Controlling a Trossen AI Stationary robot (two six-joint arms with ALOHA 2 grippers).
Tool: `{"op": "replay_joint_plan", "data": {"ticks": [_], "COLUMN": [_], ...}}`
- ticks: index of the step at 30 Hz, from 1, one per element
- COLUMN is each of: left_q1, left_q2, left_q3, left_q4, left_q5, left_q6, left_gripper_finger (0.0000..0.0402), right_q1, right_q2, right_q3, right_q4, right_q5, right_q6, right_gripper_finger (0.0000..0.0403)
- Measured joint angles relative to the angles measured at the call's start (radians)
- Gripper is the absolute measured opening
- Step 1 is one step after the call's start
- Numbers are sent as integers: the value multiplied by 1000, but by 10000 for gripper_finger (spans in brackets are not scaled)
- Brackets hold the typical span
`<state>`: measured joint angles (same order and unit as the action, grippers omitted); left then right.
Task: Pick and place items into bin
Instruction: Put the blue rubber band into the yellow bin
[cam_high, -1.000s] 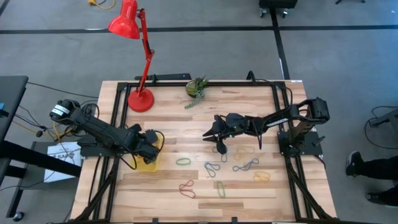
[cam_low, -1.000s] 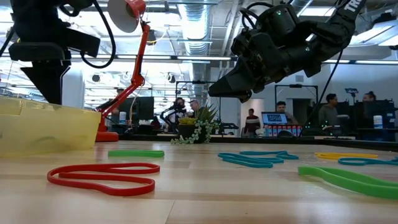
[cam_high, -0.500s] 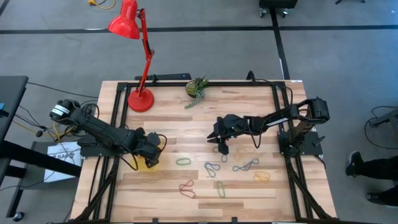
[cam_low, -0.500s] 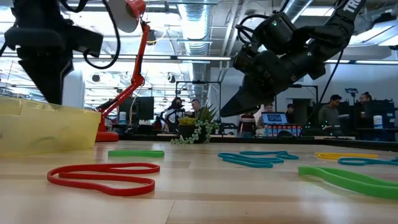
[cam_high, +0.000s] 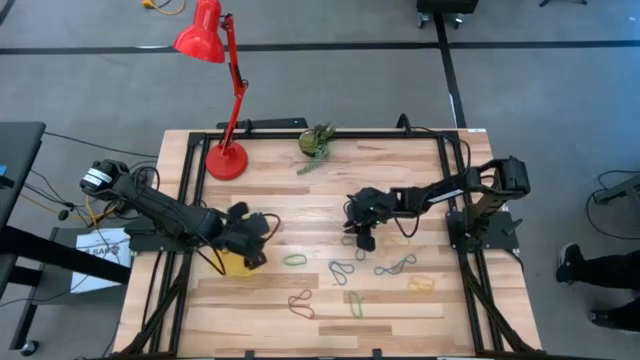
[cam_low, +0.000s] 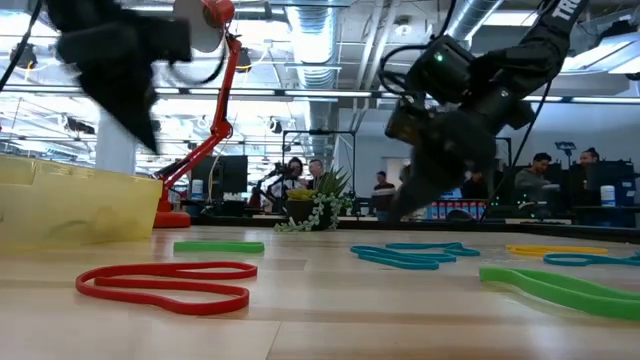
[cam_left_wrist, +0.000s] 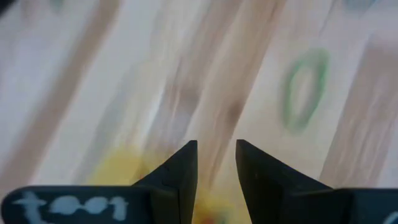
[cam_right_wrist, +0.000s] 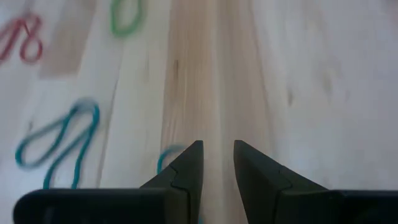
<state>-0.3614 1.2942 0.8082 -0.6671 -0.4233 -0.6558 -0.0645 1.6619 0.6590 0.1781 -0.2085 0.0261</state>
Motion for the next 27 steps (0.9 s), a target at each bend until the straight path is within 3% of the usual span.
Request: {"op": "replay_joint_plan", "data": {"ticks": [6,9,14,21,27], "left_q1": [0,1,1,2,3], "left_q2": [0,0,0,0,0], "left_q3": [0,0,0,0,0], "left_q4": [360,462,501,500,500], "left_q5": [-170,-232,-298,-299,-299], "left_q6": [272,367,404,391,391], "left_gripper_finger": [100,100,100,100,100], "right_q1": [56,91,126,143,141], "right_q2": [0,0,0,44,58], "right_q3": [0,0,0,0,2], "right_q4": [-68,-61,-58,-36,-10], "right_q5": [-4,-3,5,89,95], "right_q6": [-6,-50,-53,-53,-53], "right_gripper_finger": [83,83,83,83,83]}}
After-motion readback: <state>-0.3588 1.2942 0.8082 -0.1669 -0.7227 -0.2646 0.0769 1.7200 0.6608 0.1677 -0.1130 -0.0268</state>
